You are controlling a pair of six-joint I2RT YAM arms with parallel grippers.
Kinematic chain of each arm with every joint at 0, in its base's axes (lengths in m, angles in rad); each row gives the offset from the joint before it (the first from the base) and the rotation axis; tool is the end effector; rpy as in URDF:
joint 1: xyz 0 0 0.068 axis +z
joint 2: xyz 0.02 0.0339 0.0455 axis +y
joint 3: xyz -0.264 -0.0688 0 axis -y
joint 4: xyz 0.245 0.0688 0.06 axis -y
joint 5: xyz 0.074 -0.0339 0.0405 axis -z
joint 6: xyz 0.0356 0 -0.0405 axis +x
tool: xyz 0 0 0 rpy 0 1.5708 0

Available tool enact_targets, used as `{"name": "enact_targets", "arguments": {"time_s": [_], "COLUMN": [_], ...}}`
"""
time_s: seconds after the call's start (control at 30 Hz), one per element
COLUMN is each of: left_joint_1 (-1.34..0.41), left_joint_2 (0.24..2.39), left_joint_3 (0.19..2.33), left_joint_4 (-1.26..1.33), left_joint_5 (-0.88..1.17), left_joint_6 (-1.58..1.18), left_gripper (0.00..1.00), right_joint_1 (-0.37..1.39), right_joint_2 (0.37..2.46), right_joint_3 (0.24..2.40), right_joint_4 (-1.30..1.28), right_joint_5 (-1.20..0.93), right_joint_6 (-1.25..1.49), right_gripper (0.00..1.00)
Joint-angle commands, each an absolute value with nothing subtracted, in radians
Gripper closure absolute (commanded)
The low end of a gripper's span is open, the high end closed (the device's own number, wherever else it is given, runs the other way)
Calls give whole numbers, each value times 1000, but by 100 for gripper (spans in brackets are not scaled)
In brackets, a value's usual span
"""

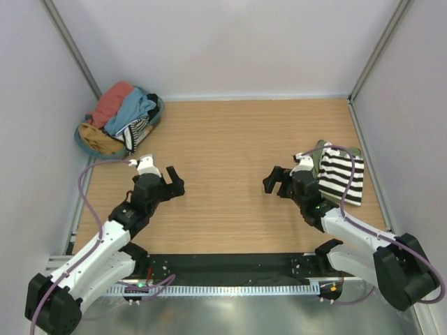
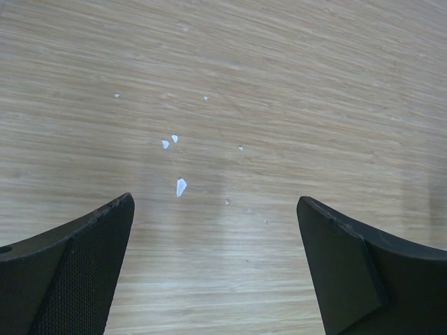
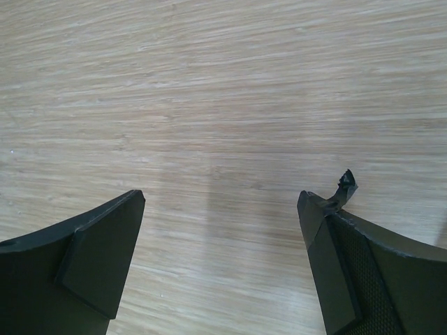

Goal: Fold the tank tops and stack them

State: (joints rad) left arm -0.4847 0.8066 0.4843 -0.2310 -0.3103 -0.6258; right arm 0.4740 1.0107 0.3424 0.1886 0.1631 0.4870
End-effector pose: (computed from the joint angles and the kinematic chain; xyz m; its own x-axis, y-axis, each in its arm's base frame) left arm 0.1648 -0.0745 0.2267 -0.5021 -0.3660 -0.7836 -0.0990 0.9244 -0.3683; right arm 0.1860 0.0889 0.1821 -0.5137 0.2555 -0.8191 -0.0926 0.9326 0.3489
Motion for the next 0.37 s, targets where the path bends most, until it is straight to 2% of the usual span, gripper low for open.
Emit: {"name": "enact_targets", "arguments": {"time_s": [0.0, 0.17, 0.23, 0.33], "left_joint_1": [-483, -483, -483, -483], "left_joint_2": [729, 608, 586, 560], "left_joint_3": [431, 381, 371, 368], "left_joint_4": [-100, -54, -55, -71], "left_joint_5": [-312, -281, -293, -313], "left_joint_6": [-557, -537, -535, -537], "left_gripper": [0, 0, 0, 0], "right_joint_1": [477, 477, 476, 479], "right_joint_2": [1064, 1109, 1120, 1123], "right_joint_3": [342, 353, 357, 356], "right_joint_4": [410, 405, 405, 407], "right_joint_5": [124, 129, 121, 123], "right_joint_6": [512, 520, 518, 523], "right_gripper": [0, 1, 4, 2]}}
